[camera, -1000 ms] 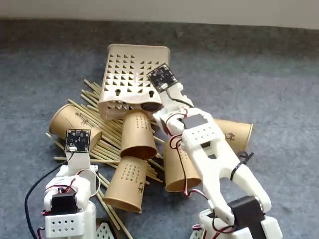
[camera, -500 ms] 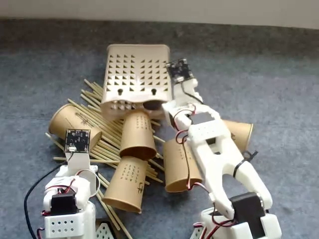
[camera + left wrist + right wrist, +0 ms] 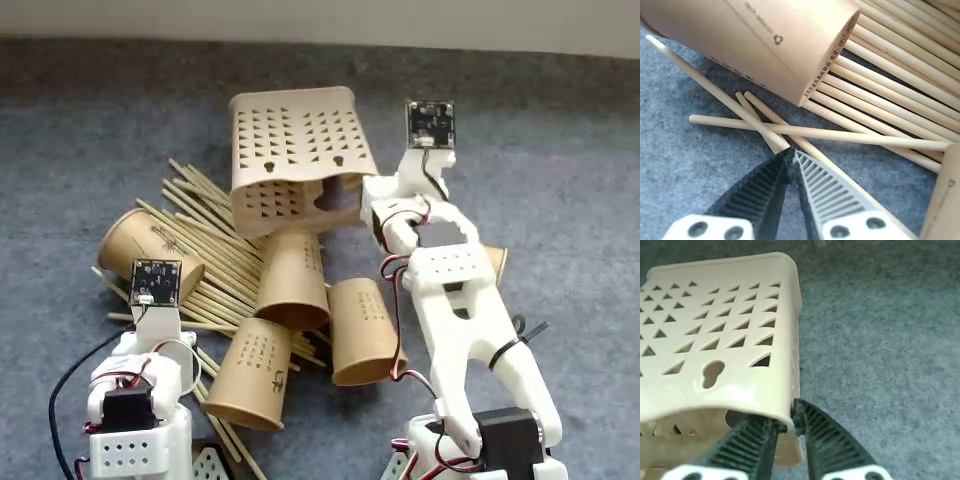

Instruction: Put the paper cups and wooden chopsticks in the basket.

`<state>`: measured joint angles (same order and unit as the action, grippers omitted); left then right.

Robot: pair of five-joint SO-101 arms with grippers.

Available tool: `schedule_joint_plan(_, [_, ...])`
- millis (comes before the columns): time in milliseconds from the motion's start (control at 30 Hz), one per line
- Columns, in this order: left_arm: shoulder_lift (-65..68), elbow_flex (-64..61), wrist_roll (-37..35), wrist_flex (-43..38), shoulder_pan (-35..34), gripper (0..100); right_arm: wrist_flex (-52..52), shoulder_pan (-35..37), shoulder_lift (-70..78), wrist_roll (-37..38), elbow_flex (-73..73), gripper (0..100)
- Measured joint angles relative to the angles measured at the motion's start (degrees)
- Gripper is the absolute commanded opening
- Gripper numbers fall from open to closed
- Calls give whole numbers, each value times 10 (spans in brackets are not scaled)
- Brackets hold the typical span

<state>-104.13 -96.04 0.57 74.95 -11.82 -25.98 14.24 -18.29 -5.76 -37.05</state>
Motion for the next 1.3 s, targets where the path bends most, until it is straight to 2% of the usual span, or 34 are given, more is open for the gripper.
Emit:
schedule_joint_plan(700, [0,0,0,0,0,7,-391,-14,0,-1,316,6])
schedule_joint_plan(1300, [0,0,0,0,0,7,-590,-14,0,39,433,6])
